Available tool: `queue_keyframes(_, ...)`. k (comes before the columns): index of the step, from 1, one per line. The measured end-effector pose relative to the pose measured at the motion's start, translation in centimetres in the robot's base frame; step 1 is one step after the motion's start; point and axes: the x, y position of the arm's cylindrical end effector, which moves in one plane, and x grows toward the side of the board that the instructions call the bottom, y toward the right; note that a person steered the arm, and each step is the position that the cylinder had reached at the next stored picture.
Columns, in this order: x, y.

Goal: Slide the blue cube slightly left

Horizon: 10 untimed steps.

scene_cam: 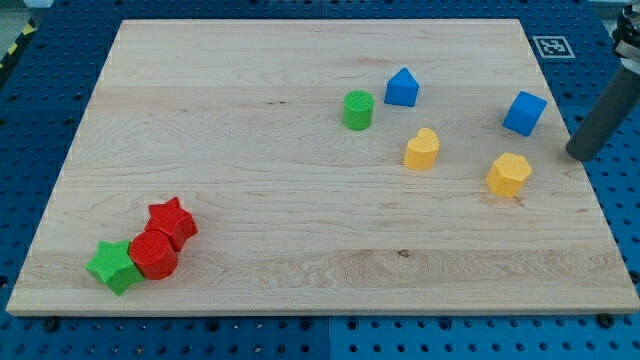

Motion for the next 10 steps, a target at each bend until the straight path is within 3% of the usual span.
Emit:
queue_keyframes(1,-3.2,-0.2)
queue_keyframes(3,-5.4,-2.5)
queue_keyframes(10,-5.2,-4.5)
